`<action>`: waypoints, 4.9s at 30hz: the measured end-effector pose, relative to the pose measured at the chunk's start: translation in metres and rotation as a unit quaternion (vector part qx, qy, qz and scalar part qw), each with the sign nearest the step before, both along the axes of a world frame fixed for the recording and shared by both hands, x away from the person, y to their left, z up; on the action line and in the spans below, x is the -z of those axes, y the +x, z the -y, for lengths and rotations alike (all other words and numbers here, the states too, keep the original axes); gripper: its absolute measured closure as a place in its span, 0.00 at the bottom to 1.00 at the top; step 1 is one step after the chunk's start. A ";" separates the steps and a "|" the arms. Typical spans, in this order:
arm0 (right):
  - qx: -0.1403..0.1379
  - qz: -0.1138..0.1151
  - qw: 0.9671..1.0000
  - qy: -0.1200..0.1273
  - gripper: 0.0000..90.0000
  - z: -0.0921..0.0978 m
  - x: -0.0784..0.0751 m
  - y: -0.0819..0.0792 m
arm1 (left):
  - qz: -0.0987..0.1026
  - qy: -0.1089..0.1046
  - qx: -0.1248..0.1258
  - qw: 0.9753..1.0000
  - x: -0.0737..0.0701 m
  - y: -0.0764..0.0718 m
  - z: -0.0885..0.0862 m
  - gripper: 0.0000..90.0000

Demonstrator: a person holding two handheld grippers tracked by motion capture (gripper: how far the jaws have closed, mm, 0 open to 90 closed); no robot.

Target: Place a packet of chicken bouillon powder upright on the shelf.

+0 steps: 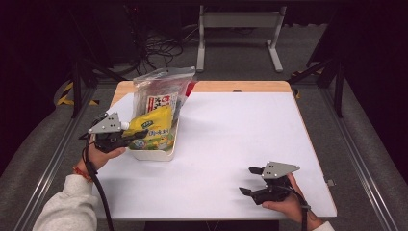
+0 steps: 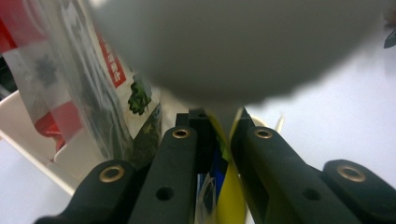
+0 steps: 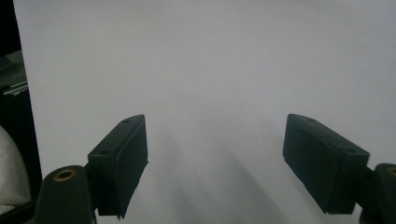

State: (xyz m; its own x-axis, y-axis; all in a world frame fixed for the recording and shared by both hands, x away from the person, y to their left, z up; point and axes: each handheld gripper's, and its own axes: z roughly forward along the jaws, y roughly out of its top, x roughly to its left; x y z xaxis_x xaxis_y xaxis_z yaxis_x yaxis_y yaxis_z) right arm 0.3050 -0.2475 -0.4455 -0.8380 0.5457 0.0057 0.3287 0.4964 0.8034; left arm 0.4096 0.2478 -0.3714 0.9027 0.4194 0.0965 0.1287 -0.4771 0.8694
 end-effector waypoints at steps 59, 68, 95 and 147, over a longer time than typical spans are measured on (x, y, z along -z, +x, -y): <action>0.021 0.049 0.999 -0.005 0.25 0.006 -0.015 0.000 | 0.063 -0.080 -0.214 0.972 0.012 -0.070 -0.008 0.31; 0.037 0.070 0.997 -0.006 0.24 0.012 -0.022 0.000 | 0.072 -0.077 -0.208 0.972 0.010 -0.093 -0.001 0.22; 0.063 0.105 0.992 -0.013 0.23 0.027 -0.033 -0.002 | 0.066 -0.052 -0.128 0.988 0.028 -0.113 0.053 0.19; 0.115 0.098 0.987 -0.059 0.11 0.057 -0.004 -0.024 | -0.035 0.084 -0.011 0.996 0.085 -0.092 0.140 0.08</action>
